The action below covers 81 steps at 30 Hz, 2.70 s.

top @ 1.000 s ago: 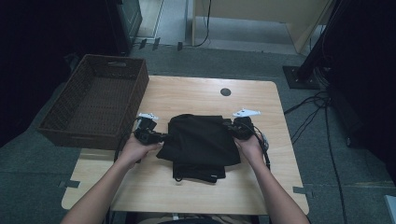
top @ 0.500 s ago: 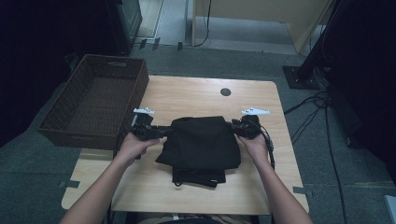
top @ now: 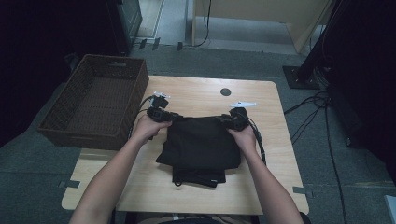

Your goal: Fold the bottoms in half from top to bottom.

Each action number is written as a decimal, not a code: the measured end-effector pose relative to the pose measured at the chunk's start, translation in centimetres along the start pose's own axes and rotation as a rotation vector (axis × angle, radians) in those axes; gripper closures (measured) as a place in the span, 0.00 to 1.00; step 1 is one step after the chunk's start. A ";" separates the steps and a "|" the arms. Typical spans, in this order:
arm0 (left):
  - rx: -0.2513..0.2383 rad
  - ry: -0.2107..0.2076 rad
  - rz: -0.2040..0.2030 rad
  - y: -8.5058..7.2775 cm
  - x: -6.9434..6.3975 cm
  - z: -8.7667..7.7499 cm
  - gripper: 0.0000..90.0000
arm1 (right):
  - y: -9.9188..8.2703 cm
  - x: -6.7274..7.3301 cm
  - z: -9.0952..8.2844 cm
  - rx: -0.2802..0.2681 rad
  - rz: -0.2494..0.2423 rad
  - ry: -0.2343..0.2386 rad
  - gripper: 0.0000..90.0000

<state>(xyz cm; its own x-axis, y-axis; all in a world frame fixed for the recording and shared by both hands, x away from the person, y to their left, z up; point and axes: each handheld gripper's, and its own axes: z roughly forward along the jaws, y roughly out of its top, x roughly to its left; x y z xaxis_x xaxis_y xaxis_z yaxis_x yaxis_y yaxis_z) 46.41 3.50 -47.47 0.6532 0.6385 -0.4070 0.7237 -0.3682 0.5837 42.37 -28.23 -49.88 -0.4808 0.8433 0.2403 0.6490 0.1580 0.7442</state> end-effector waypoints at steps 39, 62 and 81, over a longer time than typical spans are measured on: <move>0.001 0.012 0.043 1.6 -0.4 3.9 0.61 | -1.3 1.1 -0.7 0.036 -0.090 0.071 0.85; 0.005 0.120 -0.147 0.1 3.3 1.1 0.98 | -1.3 0.3 -1.3 0.062 -0.110 -0.003 0.91; -0.131 0.048 0.022 -1.5 -1.9 -3.6 0.77 | -1.3 3.3 -4.2 -0.004 -0.118 0.034 0.84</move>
<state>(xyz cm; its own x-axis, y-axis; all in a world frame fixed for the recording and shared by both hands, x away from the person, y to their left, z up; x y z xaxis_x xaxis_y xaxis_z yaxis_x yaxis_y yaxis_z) 43.25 5.31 -45.04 0.6548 0.6639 -0.3613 0.6720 -0.2926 0.6803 37.46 -27.76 -47.44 -0.5736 0.8008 0.1722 0.5844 0.2528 0.7711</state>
